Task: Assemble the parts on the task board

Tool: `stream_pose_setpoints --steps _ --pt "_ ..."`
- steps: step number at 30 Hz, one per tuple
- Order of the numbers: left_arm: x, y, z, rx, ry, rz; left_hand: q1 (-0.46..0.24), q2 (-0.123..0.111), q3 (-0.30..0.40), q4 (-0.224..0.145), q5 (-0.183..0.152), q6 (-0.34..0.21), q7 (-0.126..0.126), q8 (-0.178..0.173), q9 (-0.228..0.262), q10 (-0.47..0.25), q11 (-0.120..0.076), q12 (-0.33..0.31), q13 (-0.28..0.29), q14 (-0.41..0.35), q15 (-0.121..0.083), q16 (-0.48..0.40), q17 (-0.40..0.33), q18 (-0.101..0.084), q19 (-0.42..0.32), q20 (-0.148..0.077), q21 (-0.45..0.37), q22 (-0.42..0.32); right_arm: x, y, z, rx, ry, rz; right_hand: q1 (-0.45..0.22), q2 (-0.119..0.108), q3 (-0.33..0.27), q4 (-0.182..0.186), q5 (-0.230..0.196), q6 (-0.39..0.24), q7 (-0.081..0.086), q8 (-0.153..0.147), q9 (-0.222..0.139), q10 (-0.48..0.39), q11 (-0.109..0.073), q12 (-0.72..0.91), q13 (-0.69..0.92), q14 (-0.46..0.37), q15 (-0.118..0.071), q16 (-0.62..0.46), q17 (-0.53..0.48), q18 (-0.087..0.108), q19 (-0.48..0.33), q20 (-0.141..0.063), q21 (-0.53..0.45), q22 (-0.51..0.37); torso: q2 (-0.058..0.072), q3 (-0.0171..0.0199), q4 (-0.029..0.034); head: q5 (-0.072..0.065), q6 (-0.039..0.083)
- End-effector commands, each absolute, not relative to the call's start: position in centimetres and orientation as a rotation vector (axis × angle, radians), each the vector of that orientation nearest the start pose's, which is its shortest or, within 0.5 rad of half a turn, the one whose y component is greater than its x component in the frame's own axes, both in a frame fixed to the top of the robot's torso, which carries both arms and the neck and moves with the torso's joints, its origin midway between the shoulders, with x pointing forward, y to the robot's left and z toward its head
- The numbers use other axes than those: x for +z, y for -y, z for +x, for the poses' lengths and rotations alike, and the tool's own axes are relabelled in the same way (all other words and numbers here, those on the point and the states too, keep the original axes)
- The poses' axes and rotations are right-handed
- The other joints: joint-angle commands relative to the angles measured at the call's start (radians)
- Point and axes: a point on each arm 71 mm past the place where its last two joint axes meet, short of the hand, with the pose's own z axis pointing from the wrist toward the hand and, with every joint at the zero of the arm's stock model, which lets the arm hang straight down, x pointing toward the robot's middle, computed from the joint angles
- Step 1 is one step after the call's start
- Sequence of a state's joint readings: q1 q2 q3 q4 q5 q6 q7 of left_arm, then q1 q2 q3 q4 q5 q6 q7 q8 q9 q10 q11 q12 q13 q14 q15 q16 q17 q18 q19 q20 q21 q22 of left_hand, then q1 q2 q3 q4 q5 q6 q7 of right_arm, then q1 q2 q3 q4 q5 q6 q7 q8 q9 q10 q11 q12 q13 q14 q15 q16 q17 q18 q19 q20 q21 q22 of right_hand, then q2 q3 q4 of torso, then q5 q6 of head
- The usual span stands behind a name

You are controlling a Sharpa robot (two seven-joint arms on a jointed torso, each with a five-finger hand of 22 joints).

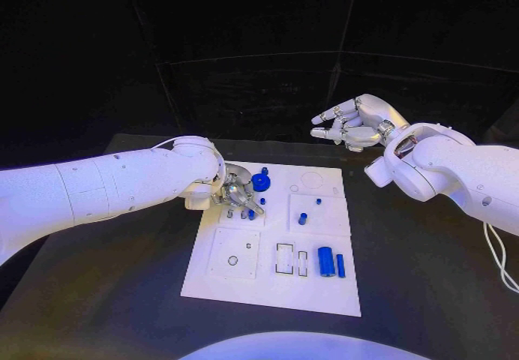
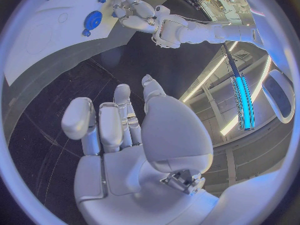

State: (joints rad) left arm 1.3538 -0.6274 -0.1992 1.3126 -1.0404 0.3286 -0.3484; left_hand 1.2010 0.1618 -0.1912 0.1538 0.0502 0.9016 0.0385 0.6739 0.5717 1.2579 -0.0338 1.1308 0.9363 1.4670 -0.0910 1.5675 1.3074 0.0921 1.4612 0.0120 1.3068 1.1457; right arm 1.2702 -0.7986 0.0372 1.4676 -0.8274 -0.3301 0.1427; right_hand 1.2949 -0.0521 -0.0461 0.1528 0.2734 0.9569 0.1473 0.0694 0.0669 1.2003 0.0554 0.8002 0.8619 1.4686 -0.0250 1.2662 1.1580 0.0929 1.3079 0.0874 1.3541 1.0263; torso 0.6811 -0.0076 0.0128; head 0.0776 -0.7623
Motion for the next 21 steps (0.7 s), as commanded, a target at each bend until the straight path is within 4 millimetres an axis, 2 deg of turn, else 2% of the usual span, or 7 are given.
stream_pose_setpoints --steps 1,11,14,16,17,18,21 --pt "-21.94 -16.23 50.85 -0.473 -2.455 0.127 0.034 -0.002 0.021 -0.031 0.001 -0.009 -0.004 0.003 0.002 -0.002 -0.002 0.004 0.000 0.104 -0.006 0.003 0.263 -0.013 -0.006 -0.001 0.007 0.003 -11.81 19.18 51.46 1.146 -1.532 0.298 0.002 0.014 -0.003 -0.002 0.008 -0.004 -0.003 0.005 0.001 -0.004 -0.001 -0.006 -0.001 0.019 0.002 -0.005 -0.001 0.013 -0.006 -0.002 -0.006 -0.001 0.000 -0.0003 0.0007 0.000 -0.001" --pt "-21.92 -16.11 50.65 -0.489 -2.454 0.118 0.128 0.008 0.153 -0.132 0.006 -0.018 -0.009 -0.026 -0.003 -0.010 -0.009 -0.009 -0.007 0.104 -0.014 0.003 0.263 -0.012 -0.008 -0.009 0.006 0.003 -11.82 19.10 51.49 1.147 -1.532 0.297 0.006 0.018 -0.004 -0.003 0.016 -0.004 -0.003 0.005 0.001 -0.004 -0.001 -0.006 -0.003 0.020 0.002 -0.006 -0.001 0.012 -0.006 -0.002 -0.007 -0.002 0.000 0.0001 0.0003 -0.001 -0.003" --pt "-21.90 -16.18 50.56 -0.498 -2.453 0.107 0.154 0.000 0.260 -0.191 0.059 -0.029 -0.002 -0.047 -0.009 -0.016 -0.006 -0.022 -0.015 0.104 -0.010 0.003 0.263 -0.012 -0.009 -0.009 0.004 0.002 -11.82 19.09 51.48 1.148 -1.533 0.297 0.006 0.018 -0.004 -0.003 0.016 -0.004 -0.003 0.005 0.001 -0.004 -0.001 -0.006 -0.003 0.020 0.002 -0.006 -0.001 0.013 -0.006 -0.002 -0.007 -0.002 0.000 0.0000 0.0000 -0.001 -0.003" --pt "-21.87 -16.27 50.46 -0.507 -2.449 0.097 0.139 -0.013 0.331 -0.215 0.064 -0.030 0.001 -0.052 -0.008 -0.015 -0.003 -0.027 -0.019 0.104 -0.006 0.003 0.263 -0.012 -0.010 -0.005 0.003 0.002 -11.83 19.10 51.49 1.147 -1.533 0.297 0.006 0.018 -0.004 -0.003 0.016 -0.004 -0.003 0.005 0.001 -0.004 -0.001 -0.006 -0.003 0.020 0.002 -0.006 -0.001 0.013 -0.006 -0.002 -0.007 -0.002 0.000 -0.0003 0.0005 -0.002 -0.003" --pt "-21.84 -16.34 50.42 -0.512 -2.445 0.090 0.025 -0.071 0.508 -0.237 0.056 -0.019 0.023 -0.050 0.003 -0.007 0.003 -0.031 -0.025 0.104 0.008 0.003 0.263 -0.011 -0.010 0.001 0.003 0.005 -11.83 19.11 51.49 1.147 -1.533 0.297 0.006 0.018 -0.004 -0.003 0.016 -0.004 -0.003 0.005 0.001 -0.004 -0.001 -0.006 -0.003 0.020 0.002 -0.006 -0.001 0.013 -0.006 -0.002 -0.007 -0.002 0.000 -0.0004 0.0009 -0.002 -0.004" --pt "-21.81 -16.42 50.37 -0.517 -2.441 0.082 0.008 -0.093 0.591 -0.261 0.061 -0.023 0.008 -0.048 0.010 -0.003 0.001 -0.028 -0.023 0.104 0.002 0.003 0.263 -0.011 -0.010 0.003 0.003 0.007 -11.83 19.12 51.50 1.147 -1.533 0.297 0.006 0.018 -0.004 -0.003 0.016 -0.004 -0.003 0.005 0.001 -0.004 -0.001 -0.006 -0.003 0.020 0.002 -0.006 -0.001 0.013 -0.006 -0.002 -0.007 -0.002 0.000 -0.0004 0.0012 -0.002 -0.004" --pt "-21.67 -16.78 50.17 -0.536 -2.424 0.050 -0.041 -0.126 0.690 -0.272 0.059 -0.023 0.007 -0.039 0.023 0.002 0.002 -0.022 -0.019 0.104 0.001 0.003 0.263 -0.012 -0.008 0.002 0.006 0.012 -11.84 19.14 51.51 1.147 -1.533 0.297 0.007 0.019 -0.005 -0.004 0.019 -0.004 -0.003 0.005 0.001 -0.005 -0.001 -0.008 -0.005 0.020 0.002 -0.007 -0.002 0.013 -0.006 -0.002 -0.007 -0.003 0.000 -0.0002 0.0028 -0.002 -0.005"
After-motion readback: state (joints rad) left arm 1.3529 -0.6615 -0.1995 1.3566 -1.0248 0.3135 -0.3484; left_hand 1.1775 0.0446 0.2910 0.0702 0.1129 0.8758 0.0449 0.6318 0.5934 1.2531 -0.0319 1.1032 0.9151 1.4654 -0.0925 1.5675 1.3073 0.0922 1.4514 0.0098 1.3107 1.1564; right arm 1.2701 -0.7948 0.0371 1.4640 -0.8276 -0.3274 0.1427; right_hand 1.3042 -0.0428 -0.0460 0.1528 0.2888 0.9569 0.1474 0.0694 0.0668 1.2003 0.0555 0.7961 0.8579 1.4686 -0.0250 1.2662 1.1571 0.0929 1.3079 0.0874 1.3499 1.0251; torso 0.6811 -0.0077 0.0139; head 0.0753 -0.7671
